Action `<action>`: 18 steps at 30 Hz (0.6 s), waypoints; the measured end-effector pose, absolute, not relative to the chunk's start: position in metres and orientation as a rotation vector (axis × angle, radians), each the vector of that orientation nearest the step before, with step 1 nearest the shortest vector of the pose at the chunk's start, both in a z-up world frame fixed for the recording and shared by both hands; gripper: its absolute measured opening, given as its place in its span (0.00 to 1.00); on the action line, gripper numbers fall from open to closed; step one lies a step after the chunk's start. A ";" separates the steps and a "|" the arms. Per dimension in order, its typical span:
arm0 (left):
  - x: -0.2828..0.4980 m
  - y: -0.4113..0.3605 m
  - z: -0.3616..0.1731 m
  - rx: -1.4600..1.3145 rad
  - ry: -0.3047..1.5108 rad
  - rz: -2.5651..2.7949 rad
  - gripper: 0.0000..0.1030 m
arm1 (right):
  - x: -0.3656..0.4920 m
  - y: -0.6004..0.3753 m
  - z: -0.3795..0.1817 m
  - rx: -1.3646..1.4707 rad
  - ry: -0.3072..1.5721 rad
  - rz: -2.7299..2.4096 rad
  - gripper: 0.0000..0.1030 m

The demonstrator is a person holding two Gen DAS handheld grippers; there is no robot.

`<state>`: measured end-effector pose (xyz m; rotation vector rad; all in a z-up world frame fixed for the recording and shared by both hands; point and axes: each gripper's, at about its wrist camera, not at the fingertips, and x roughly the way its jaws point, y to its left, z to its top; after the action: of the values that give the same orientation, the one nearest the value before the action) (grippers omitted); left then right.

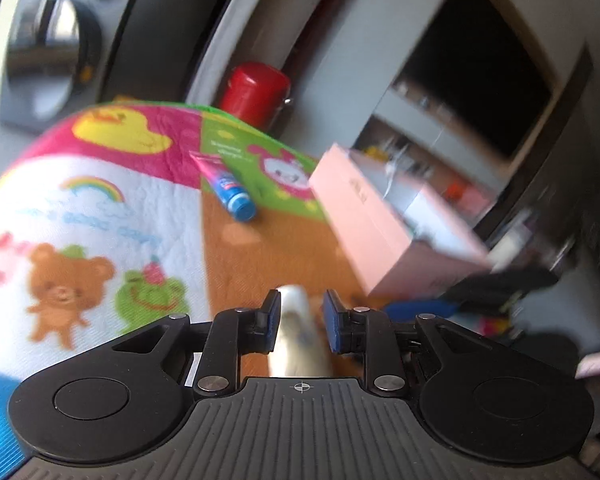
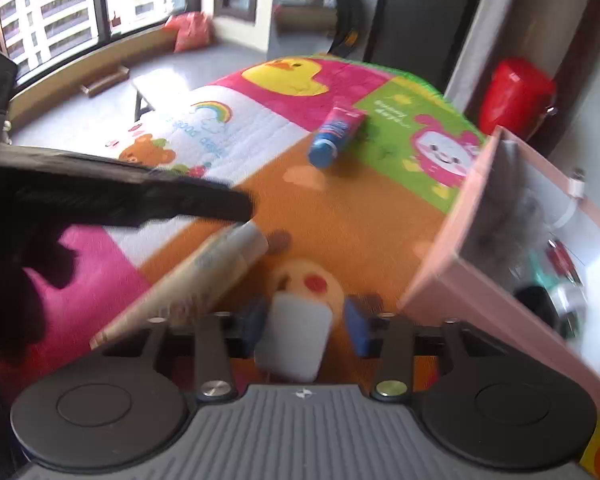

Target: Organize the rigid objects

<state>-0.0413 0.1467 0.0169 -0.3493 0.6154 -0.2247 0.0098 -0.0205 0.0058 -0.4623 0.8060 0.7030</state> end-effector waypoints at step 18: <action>-0.031 0.104 0.001 -0.189 0.654 -0.133 0.34 | -0.019 -0.145 0.014 -0.181 0.533 0.425 0.60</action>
<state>-0.0305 0.1043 0.0011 -0.1893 0.6540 -0.1333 -0.0186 -0.1447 0.0140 -0.1806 0.5333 0.4247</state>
